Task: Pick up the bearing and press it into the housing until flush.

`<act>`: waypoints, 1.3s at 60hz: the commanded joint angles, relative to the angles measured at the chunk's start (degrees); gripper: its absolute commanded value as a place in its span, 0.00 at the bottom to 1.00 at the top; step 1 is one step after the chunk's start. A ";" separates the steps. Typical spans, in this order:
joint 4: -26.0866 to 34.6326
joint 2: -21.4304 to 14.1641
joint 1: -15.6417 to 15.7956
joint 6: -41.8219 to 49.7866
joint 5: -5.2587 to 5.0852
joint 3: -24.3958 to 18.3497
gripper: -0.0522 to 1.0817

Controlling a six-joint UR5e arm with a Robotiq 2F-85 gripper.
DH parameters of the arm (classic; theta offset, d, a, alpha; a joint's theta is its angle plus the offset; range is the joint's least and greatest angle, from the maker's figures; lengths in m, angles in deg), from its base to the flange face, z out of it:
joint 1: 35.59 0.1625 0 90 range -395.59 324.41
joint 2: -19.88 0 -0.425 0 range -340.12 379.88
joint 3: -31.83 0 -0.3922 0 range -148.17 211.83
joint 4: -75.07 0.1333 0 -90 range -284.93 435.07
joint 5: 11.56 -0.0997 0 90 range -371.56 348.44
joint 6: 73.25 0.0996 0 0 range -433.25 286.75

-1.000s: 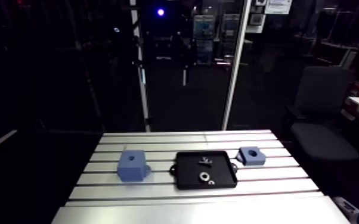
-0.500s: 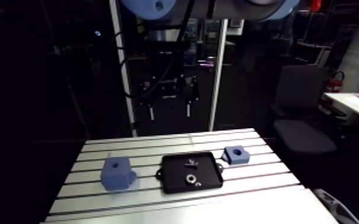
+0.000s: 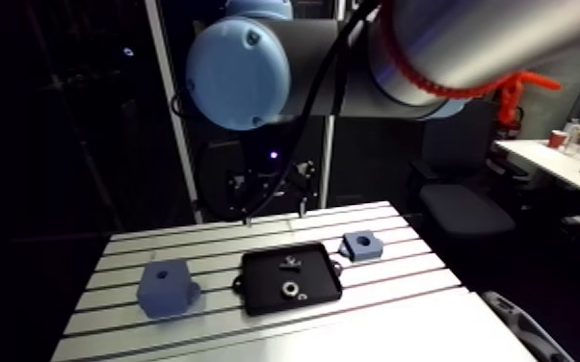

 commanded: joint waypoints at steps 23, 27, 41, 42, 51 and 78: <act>-2.91 5.92 -1.76 0.51 -0.12 3.01 0.05; -3.47 6.36 -1.75 0.79 -0.12 3.53 0.05; -7.18 8.54 -1.75 0.73 0.23 5.04 0.06; -7.30 8.97 -1.75 0.80 0.24 5.14 0.06; -9.00 10.14 -1.91 0.82 0.31 6.01 0.06; -10.66 11.23 -3.24 0.82 0.15 7.17 0.27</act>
